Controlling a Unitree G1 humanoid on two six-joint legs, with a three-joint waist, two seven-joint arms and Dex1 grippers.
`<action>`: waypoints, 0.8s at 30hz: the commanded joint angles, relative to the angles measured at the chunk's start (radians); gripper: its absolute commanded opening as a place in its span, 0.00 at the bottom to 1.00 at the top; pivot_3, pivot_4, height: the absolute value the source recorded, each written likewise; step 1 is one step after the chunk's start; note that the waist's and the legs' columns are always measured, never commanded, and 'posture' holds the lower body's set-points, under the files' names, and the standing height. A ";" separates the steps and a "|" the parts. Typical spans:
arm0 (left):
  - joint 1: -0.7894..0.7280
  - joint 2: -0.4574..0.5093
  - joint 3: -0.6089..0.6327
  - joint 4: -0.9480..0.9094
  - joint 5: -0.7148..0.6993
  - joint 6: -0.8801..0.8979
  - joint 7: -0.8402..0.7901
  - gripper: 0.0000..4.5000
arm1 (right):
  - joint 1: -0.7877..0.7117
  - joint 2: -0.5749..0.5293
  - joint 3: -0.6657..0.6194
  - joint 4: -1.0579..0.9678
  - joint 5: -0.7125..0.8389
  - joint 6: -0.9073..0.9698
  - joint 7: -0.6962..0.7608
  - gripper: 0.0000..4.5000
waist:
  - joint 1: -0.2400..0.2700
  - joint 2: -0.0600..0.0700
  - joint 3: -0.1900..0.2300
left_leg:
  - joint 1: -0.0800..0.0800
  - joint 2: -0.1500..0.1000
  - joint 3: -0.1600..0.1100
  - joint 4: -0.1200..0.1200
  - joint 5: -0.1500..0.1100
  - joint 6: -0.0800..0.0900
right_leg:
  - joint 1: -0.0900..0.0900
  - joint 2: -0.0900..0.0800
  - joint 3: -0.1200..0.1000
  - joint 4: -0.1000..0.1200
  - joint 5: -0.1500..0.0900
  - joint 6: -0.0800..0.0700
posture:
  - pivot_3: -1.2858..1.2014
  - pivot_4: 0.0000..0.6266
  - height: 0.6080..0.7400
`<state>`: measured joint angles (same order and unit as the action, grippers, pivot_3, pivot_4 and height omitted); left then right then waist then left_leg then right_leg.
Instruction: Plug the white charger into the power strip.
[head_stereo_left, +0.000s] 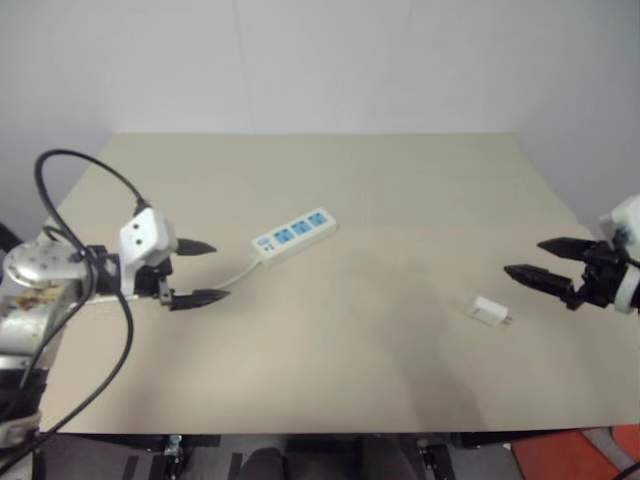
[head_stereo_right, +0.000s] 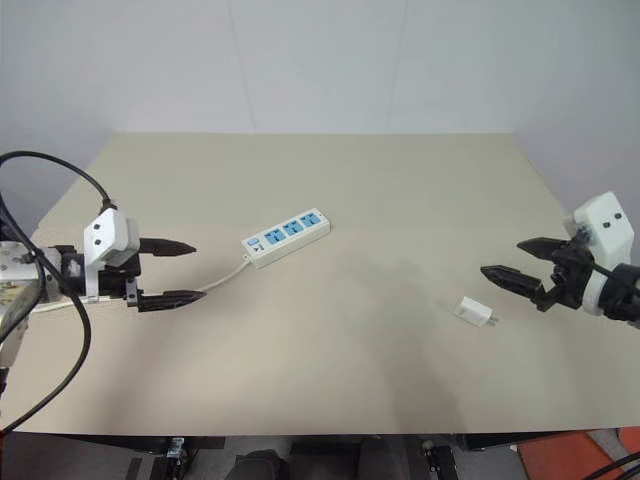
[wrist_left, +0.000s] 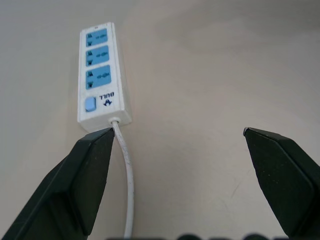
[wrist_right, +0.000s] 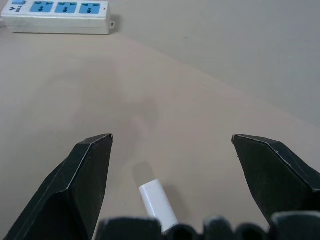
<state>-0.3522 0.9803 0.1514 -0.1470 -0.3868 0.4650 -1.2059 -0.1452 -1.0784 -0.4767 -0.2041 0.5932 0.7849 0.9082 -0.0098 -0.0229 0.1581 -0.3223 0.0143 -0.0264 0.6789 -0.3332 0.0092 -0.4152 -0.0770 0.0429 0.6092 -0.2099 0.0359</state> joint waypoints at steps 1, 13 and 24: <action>-0.042 0.007 -0.001 0.005 0.028 0.004 0.058 1.00 | -0.039 -0.036 -0.017 -0.013 0.011 0.024 -0.001 0.99 | -0.002 0.000 0.000 | 0.000 0.000 0.000 0.000 0.000 0.000 | 0.000 0.000 0.000 0.000 0.000 0.000 | 0.52 0.24 1.00; -0.197 -0.040 -0.125 0.148 0.142 0.005 0.146 1.00 | -0.232 -0.041 0.114 -0.021 0.041 0.055 0.021 0.99 | -0.005 0.000 0.001 | -0.001 0.000 0.001 0.000 0.000 0.000 | -0.004 0.001 0.001 0.001 0.001 -0.001 | 0.52 0.24 1.00; -0.452 -0.269 -0.349 0.491 0.337 0.099 0.282 1.00 | -0.409 -0.050 0.226 0.038 0.008 0.050 0.054 0.99 | -0.002 0.001 0.001 | -0.011 -0.001 -0.001 0.003 0.001 -0.002 | -0.009 0.000 -0.001 0.002 0.003 0.001 | 0.52 0.24 1.00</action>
<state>-0.7683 0.7138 -0.1874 0.3212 -0.0820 0.5582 -0.9449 -0.5346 -1.1075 -0.2319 -0.1572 0.6032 0.8372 0.9580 -0.0123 -0.0223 0.1587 -0.3348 0.0133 -0.0272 0.6825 -0.3317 0.0071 -0.4249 -0.0769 0.0416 0.6111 -0.2066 0.0367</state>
